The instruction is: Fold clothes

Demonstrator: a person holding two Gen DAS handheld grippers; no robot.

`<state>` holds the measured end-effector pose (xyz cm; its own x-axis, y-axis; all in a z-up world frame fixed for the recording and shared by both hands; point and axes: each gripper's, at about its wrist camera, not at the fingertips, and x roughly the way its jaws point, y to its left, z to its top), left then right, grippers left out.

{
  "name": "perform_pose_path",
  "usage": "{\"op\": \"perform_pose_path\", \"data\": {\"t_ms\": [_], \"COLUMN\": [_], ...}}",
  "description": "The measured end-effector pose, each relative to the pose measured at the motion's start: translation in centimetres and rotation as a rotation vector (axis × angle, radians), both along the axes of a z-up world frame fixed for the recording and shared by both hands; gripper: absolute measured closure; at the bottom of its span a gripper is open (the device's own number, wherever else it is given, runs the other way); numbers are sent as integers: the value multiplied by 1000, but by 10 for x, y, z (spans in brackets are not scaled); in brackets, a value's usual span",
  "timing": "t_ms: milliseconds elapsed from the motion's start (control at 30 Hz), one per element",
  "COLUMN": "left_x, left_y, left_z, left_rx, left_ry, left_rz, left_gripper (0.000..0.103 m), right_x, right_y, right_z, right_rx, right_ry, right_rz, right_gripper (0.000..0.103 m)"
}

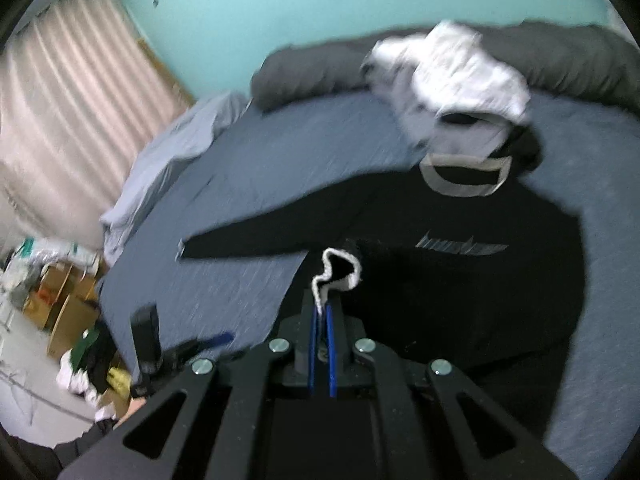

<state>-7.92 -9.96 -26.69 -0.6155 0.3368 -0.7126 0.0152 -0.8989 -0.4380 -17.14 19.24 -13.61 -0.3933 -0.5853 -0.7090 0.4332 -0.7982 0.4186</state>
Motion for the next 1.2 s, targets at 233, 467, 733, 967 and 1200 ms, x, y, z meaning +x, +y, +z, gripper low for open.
{"op": "perform_pose_path", "data": {"t_ms": [233,467,733,967,1200], "left_x": [1,-1,-6,-16,-25], "left_y": [-4,12,37,67,95], "left_z": [-1,-2,-5,-13,-29], "left_rx": [12,0,-3,7,-29], "left_ry": [-6,-8,-17,-44,-76], "left_rz": [0,-44,-110,-175,-231], "left_gripper": [23,23,23,23,24], "right_x": [19,36,39,29,13], "right_y": [-30,-23,-11,57,153], "right_z": [-80,-123,-116,-86,-90], "right_rx": [22,29,-9,13,166], "right_ry": [-156,-233,-182,-73,-34], "right_rz": [71,69,48,-122,-361], "right_gripper": [99,98,73,67,55]}}
